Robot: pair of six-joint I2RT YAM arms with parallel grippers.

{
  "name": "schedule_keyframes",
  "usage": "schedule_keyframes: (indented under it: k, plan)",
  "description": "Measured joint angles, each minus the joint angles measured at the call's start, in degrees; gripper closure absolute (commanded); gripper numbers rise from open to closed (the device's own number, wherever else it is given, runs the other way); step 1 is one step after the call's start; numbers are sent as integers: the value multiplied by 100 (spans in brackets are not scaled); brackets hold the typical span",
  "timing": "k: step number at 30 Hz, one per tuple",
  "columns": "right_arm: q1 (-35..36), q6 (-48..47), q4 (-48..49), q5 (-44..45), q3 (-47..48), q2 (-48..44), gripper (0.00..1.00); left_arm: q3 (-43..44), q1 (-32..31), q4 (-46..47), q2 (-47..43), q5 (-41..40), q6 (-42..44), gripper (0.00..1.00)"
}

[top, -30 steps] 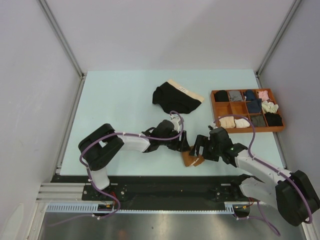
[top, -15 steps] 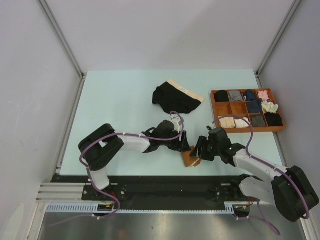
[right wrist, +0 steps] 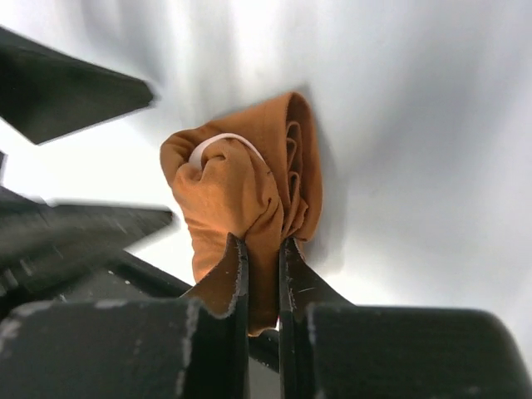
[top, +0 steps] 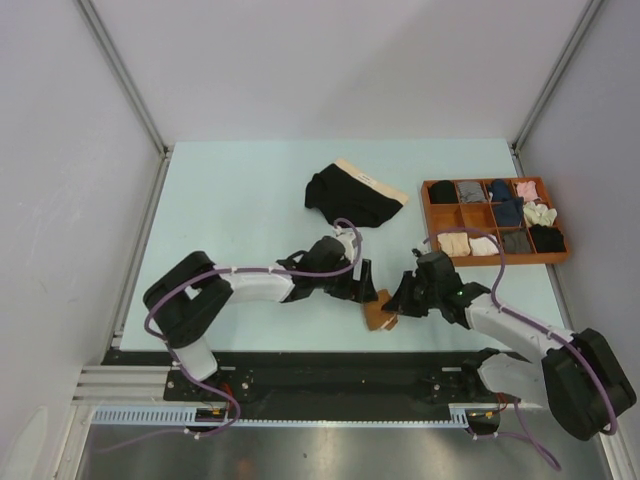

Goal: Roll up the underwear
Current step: Pick up the underwear from the center of the board, then place the underwear in the storage box.

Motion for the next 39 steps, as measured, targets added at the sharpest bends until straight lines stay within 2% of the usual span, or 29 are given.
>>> schedule_keyframes:
  k: [4,8,12,16,22,26,31,39]
  plan:
    - [-562,-343,-560,17,374,-527,100,4,533,-776,-671,-144,17,4]
    - [-1617,-922,-1034,-46,1257,-876,100,87,1447,-1534,-1790,-356,94,2]
    - [-2632,-1506,-1097,-238,1967,-776,100,221,2068,-1971,-2564,-450,225,2]
    - [-3613,-2124,-964,-599,2463,-157,100,232,2411,-2308,-2951,-380,334,2]
    - [-4682,-2990,-612,-1176,2905,1169,100,232,2702,-2699,-3077,-199,557,2]
    - [-5018,-3432,-667,-1099,3300,1766,100,227,2916,-2776,-3119,-33,675,2]
    - [-5187,-3906,-675,-1086,4227,2568,100,133,3217,-2774,-3139,256,693,2]
    - [-5281,-4437,-787,-962,4986,3563,100,107,3292,-2771,-3132,538,691,2]
